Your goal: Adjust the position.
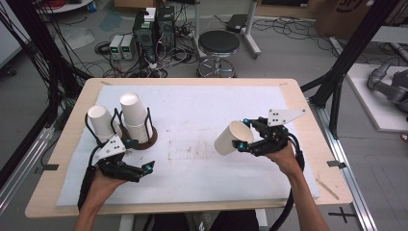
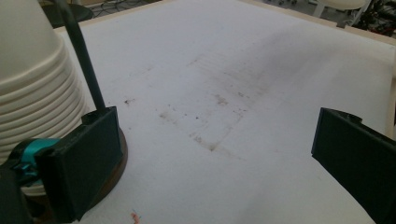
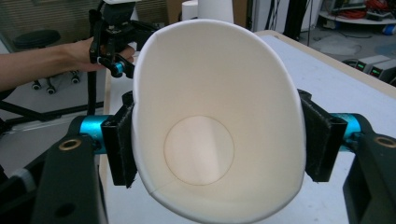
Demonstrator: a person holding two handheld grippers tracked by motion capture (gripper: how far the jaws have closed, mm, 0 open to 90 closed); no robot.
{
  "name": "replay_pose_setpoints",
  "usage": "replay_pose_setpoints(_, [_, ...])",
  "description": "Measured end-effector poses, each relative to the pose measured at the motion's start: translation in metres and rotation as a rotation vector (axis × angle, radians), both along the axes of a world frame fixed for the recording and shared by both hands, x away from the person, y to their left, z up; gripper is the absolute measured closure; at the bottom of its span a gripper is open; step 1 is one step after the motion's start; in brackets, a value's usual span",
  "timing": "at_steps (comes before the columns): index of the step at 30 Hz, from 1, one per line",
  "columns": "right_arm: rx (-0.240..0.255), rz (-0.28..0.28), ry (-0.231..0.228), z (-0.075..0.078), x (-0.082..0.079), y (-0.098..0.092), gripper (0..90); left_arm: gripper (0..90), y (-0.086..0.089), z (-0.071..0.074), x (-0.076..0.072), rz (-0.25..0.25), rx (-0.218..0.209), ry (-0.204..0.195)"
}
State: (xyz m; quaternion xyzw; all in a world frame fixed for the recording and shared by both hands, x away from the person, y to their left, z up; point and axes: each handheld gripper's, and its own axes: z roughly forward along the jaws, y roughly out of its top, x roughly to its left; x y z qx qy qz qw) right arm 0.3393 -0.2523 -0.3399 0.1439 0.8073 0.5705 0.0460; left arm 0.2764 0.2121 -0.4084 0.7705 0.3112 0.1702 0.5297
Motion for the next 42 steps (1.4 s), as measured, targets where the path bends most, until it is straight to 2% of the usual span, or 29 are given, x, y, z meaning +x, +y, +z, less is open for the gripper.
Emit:
replay_pose_setpoints(8, [-0.060, -0.042, -0.005, -0.001, 0.000, -0.011, 28.6, 1.7, 0.005, -0.007, -0.003, 0.025, 0.005, -0.001])
replay_pose_setpoints(13, [-0.065, -0.047, 0.001, -0.003, -0.001, -0.015, 28.6, 1.7, 0.002, -0.010, -0.003, 0.039, 0.018, -0.013])
replay_pose_setpoints(27, [-0.072, -0.038, 0.007, -0.006, -0.002, -0.013, 28.6, 1.7, 0.003, -0.022, -0.001, 0.046, 0.021, 0.009])
replay_pose_setpoints(42, [-0.073, -0.025, 0.006, -0.005, -0.001, -0.009, 28.6, 1.7, 0.001, -0.022, -0.001, 0.040, 0.017, 0.013])
